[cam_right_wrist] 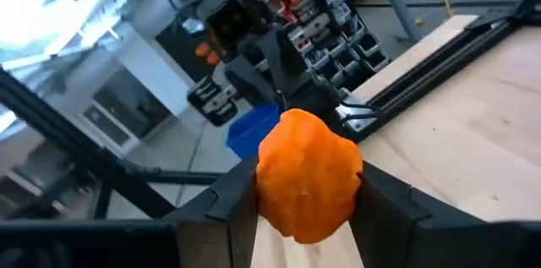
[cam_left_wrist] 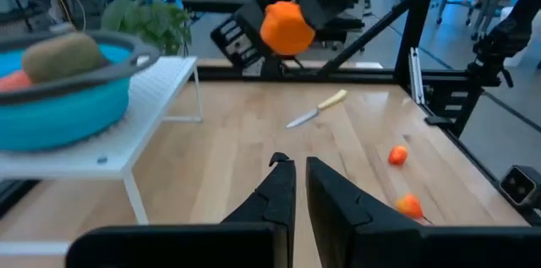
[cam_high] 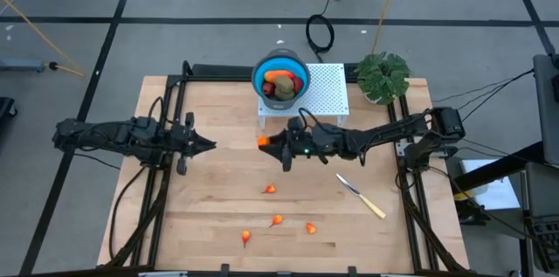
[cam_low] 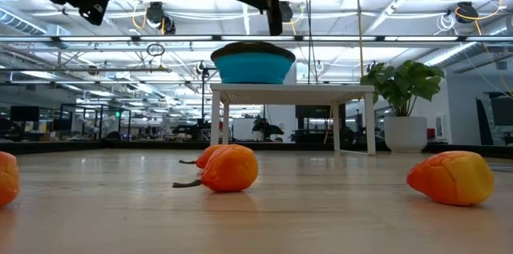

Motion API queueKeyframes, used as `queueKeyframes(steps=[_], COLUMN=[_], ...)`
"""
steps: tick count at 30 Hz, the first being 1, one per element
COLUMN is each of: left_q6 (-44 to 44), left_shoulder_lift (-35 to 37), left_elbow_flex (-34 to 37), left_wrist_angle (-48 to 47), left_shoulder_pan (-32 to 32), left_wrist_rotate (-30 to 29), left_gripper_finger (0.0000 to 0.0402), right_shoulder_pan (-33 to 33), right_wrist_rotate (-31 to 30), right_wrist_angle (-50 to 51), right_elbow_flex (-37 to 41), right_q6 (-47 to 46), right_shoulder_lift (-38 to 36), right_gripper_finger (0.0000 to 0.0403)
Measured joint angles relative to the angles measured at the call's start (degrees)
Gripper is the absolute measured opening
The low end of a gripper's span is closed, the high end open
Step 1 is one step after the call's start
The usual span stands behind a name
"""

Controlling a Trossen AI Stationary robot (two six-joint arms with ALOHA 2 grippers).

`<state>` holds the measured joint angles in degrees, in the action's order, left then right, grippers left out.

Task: Pick & Place Fruit
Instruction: Put the orange into the blue strainer bowl on the shelf

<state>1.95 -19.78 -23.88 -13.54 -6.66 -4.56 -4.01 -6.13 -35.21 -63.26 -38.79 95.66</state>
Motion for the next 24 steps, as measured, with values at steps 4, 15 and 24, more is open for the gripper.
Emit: queueKeyframes(steps=[4,15,24], left_q6=[-1.50,-1.48,7.63], left_shoulder_lift=[-2.57,-12.85,-22.21], left_elbow_flex=[0.02,0.02,0.04], left_wrist_angle=[4.79,20.75,38.19], left_shoulder_pan=[0.00,-0.02,-0.02], left_wrist_rotate=[-0.01,-1.52,-2.38], left_gripper_finger=[0.0034,0.0108,0.0170], right_shoulder_pan=[0.81,1.88,2.58], right_wrist_rotate=[0.14,5.63,10.91], right_wrist_angle=[-3.97,-16.42,-17.26], right_elbow_flex=[0.02,0.02,0.02], right_q6=[-4.88,-11.68,-2.46], right_shoulder_lift=[0.17,0.07,0.07], right_gripper_finger=[0.0142,0.0145,0.0144])
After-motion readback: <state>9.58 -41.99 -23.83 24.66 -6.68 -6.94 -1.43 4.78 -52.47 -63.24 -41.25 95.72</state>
